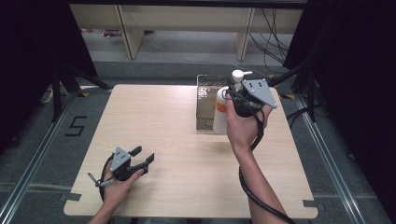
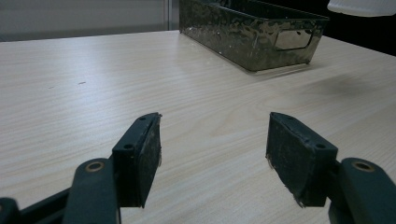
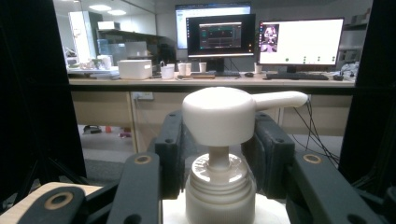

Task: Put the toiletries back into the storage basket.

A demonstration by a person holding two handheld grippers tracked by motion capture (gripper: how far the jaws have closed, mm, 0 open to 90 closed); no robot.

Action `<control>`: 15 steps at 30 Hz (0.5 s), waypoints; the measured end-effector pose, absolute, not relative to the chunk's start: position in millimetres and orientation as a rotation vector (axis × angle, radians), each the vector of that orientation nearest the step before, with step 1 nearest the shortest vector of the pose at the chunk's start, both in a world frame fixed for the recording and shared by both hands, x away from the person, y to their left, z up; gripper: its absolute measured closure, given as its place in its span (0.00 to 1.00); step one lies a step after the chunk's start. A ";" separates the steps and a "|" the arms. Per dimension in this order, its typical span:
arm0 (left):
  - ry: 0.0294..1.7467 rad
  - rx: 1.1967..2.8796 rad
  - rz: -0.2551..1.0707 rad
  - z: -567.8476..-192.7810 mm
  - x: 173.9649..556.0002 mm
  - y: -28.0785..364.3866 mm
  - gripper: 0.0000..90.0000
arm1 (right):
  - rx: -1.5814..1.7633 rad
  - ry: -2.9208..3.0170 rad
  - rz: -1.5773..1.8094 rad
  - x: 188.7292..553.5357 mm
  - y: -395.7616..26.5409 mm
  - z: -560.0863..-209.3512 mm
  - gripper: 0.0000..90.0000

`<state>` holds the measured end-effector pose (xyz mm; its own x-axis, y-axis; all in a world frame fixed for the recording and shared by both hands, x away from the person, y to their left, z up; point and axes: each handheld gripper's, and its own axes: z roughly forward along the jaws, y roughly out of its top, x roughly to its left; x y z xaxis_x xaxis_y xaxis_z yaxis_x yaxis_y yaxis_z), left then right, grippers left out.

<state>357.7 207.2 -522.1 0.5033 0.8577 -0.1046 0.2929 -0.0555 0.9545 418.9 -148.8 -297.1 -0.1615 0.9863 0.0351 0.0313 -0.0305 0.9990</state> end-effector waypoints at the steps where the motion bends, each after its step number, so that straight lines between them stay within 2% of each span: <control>1: 1.008 1.611 0.621 -522.0 357.7 207.2 0.39 | 1.170 1.329 1.345 420.4 -148.3 -296.9 0.67; 15: 1.007 1.614 0.622 -522.0 357.8 207.3 0.39 | 1.172 1.318 1.331 430.9 -146.7 -295.2 0.67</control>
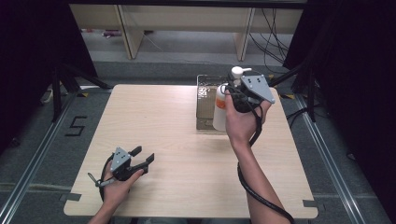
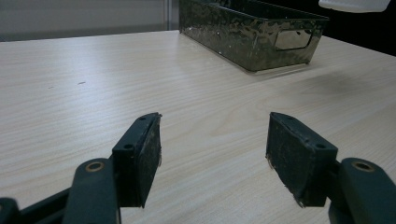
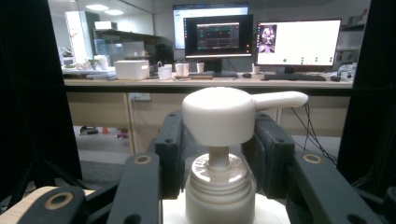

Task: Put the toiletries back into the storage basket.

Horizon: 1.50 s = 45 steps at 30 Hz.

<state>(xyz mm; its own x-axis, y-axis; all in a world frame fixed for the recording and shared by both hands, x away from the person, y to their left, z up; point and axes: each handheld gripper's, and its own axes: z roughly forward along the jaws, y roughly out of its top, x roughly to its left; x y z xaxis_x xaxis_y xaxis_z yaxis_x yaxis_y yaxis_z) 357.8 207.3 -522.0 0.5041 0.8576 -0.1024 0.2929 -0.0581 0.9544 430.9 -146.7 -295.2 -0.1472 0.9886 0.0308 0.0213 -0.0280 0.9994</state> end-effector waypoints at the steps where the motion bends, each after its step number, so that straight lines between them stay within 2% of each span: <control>1: 1.007 1.614 0.622 -522.0 357.8 207.2 0.39 | 1.174 1.321 1.333 431.0 -146.8 -294.9 0.67; 45: 1.010 1.613 0.618 -522.0 358.1 207.6 0.39 | 1.199 1.307 1.305 470.1 -142.5 -283.6 0.67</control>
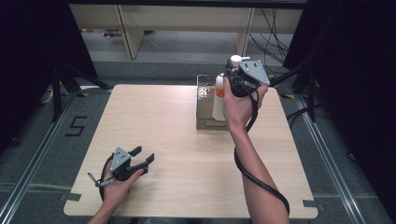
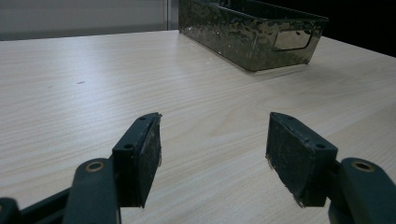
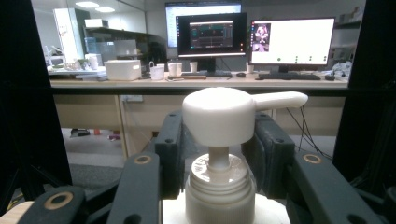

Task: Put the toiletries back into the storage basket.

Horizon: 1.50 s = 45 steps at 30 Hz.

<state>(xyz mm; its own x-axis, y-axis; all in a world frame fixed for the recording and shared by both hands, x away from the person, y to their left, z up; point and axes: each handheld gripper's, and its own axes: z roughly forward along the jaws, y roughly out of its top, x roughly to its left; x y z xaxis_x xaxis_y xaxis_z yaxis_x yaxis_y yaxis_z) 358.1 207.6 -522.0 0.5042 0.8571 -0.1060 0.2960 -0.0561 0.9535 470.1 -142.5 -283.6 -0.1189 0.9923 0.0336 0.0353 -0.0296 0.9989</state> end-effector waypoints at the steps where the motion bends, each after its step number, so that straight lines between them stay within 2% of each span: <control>1: 1.011 1.615 0.618 -521.9 358.0 207.5 0.39 | 1.203 1.311 1.297 471.3 -142.5 -284.1 0.67; 45: 0.998 1.600 0.606 -522.7 359.1 207.6 0.39 | 1.256 1.349 1.248 499.4 -136.2 -303.1 0.67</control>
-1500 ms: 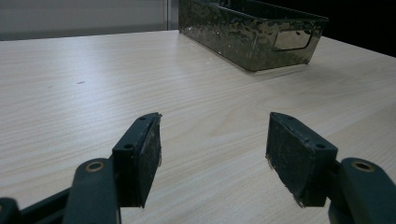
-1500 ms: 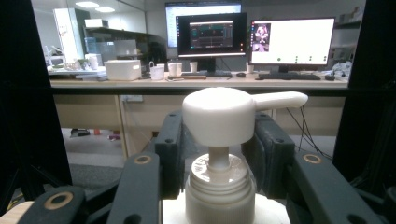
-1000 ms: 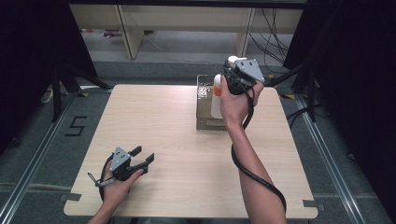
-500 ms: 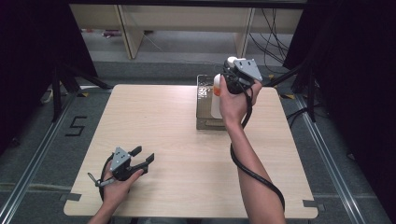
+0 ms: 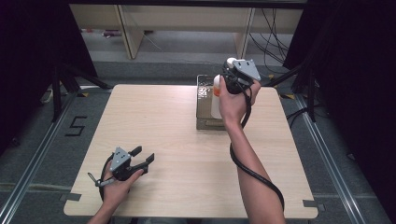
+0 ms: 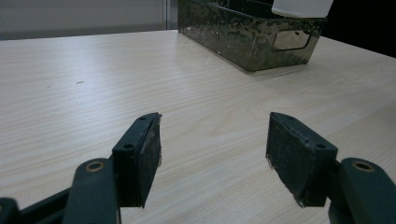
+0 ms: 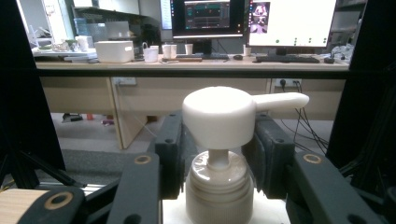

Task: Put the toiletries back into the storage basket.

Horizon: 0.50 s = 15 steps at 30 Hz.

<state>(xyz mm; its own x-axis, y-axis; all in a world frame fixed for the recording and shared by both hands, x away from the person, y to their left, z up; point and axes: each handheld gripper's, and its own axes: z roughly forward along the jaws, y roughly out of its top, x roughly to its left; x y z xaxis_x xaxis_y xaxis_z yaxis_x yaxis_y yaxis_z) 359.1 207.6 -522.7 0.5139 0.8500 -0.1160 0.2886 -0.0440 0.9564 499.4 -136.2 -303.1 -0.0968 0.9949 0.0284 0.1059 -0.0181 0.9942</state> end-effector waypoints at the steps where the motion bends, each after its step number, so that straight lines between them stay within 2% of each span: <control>1: 0.998 1.600 0.606 -522.7 359.1 207.6 0.39 | 1.254 1.349 1.246 499.7 -136.4 -304.0 0.67; 15: 0.997 1.602 0.606 -522.7 359.1 207.6 0.39 | 1.256 1.348 1.242 503.2 -135.6 -304.7 0.67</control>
